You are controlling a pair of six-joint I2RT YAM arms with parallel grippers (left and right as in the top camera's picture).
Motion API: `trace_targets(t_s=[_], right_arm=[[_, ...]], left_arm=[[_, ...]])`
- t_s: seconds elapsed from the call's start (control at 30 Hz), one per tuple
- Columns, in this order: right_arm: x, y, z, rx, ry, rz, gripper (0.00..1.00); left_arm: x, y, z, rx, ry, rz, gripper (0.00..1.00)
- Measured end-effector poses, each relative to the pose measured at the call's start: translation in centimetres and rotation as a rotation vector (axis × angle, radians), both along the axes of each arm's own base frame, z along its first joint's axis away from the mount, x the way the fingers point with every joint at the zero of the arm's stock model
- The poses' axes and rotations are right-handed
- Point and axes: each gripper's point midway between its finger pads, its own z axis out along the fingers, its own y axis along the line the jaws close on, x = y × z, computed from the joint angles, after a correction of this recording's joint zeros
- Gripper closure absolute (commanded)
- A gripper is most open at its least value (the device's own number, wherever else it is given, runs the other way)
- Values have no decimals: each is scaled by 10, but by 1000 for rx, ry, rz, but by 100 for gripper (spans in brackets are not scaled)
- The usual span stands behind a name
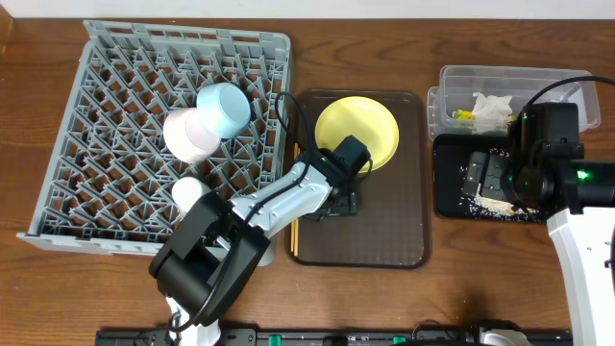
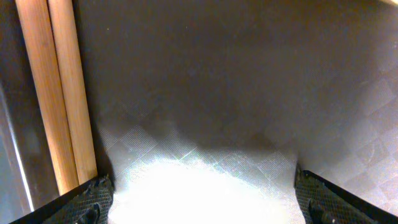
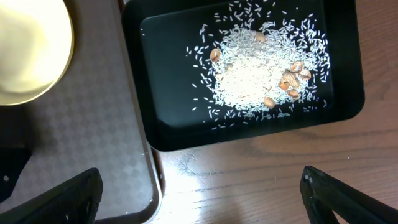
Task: Sort waste into correct bins and load items into the dishwasher
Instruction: 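Reach the left gripper to the wooden chopsticks on the tray and grasp one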
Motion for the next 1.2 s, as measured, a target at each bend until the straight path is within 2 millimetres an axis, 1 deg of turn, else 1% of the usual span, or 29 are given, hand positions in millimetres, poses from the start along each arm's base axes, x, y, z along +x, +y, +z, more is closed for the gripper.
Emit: trace_targets(t_s=[0.17, 0.37, 0.73, 0.83, 0.93, 1.07, 1.2], right_arm=[[0, 0, 0, 0, 0, 0, 1], [0, 0, 0, 0, 0, 0, 1], [0, 0, 0, 0, 0, 0, 1], [0, 0, 0, 0, 0, 0, 1], [0, 0, 0, 0, 0, 0, 1], [0, 0, 0, 0, 0, 0, 1], [0, 0, 0, 0, 0, 0, 1]], left_arm=[[-1, 1, 3, 2, 0, 0, 6], [2, 5, 12, 13, -28, 3, 6], [1, 6, 12, 19, -28, 3, 6], [1, 6, 12, 19, -27, 3, 10], [1, 6, 12, 19, -27, 8, 18], [1, 6, 12, 19, -28, 5, 19], [-1, 0, 12, 14, -37, -11, 19]])
